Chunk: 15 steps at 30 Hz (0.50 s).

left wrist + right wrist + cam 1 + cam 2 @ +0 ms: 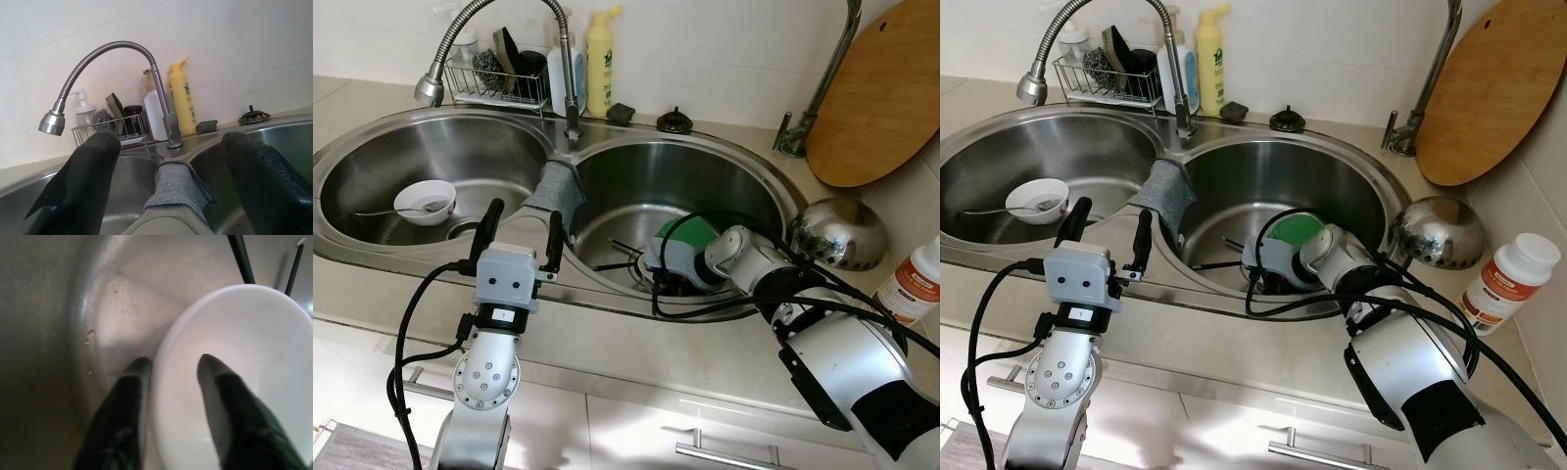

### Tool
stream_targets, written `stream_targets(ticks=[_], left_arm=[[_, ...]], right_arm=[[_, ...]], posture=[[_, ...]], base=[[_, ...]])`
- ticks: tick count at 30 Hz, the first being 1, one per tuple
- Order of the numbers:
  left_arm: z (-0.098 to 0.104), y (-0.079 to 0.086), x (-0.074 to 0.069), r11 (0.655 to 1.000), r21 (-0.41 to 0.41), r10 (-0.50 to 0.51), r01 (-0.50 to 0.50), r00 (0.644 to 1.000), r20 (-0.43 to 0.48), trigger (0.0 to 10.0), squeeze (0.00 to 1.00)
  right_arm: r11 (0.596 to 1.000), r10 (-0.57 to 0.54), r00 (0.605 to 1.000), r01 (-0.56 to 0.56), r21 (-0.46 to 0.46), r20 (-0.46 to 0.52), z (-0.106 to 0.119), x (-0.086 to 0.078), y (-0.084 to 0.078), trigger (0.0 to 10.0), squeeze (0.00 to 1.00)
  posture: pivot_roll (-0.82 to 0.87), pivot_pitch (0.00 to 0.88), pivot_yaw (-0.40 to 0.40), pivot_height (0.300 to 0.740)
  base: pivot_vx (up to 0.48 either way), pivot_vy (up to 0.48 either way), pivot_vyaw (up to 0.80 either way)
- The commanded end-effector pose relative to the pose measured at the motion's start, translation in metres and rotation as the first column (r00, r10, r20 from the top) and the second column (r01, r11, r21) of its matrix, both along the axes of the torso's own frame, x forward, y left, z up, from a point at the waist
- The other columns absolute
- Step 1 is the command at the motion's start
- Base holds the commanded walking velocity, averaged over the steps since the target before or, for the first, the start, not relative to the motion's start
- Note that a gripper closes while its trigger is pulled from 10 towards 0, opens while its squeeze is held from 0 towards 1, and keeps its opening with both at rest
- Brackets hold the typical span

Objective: Kitchen organization

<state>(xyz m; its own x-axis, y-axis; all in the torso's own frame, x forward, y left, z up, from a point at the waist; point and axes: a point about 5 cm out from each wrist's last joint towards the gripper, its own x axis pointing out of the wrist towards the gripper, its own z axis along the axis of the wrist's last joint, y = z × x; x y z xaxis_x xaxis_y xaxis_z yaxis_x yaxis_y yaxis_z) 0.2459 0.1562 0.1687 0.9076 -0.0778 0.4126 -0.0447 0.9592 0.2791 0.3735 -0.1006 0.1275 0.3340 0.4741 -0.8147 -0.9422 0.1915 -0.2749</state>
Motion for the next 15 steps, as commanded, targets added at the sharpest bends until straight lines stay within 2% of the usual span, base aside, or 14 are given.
stream_targets(ticks=[1,5,8,9,15], left_arm=[[0.002,-0.001,-0.001,1.000,0.002,-0.003,0.003,1.000,0.005,10.0,0.00],[0.002,-0.001,-0.001,1.000,0.003,-0.004,0.004,1.000,0.004,10.0,0.00],[0.002,0.000,-0.001,1.000,0.003,-0.002,0.002,1.000,0.004,10.0,0.00],[0.002,0.000,-0.002,1.000,0.003,-0.001,0.001,1.000,0.004,10.0,0.00],[0.002,0.000,-0.002,1.000,0.004,-0.004,0.004,1.000,0.003,10.0,0.00]], right_arm=[[1.000,-0.002,1.000,0.002,0.007,-0.002,0.001,0.000,-0.005,10.0,1.00],[0.998,-0.026,0.999,0.025,0.058,0.023,0.009,0.004,-0.004,10.0,1.00],[0.977,-0.111,0.990,0.092,0.192,0.091,0.035,0.015,-0.001,10.0,1.00],[0.962,-0.130,0.984,0.096,0.256,0.119,0.051,0.020,0.000,10.0,1.00],[0.944,-0.106,0.986,0.058,0.325,0.130,0.074,0.023,-0.005,10.0,1.00]], posture=[[0.17,0.000,-0.074,0.740],[0.17,0.000,-0.075,0.740],[0.18,0.000,-0.076,0.740],[0.18,0.000,-0.075,0.740],[0.17,0.000,-0.070,0.740]], base=[[0.000,0.000,0.00],[0.000,0.000,0.00],[0.000,0.000,0.00],[0.000,0.000,0.00],[0.000,0.000,0.00]])
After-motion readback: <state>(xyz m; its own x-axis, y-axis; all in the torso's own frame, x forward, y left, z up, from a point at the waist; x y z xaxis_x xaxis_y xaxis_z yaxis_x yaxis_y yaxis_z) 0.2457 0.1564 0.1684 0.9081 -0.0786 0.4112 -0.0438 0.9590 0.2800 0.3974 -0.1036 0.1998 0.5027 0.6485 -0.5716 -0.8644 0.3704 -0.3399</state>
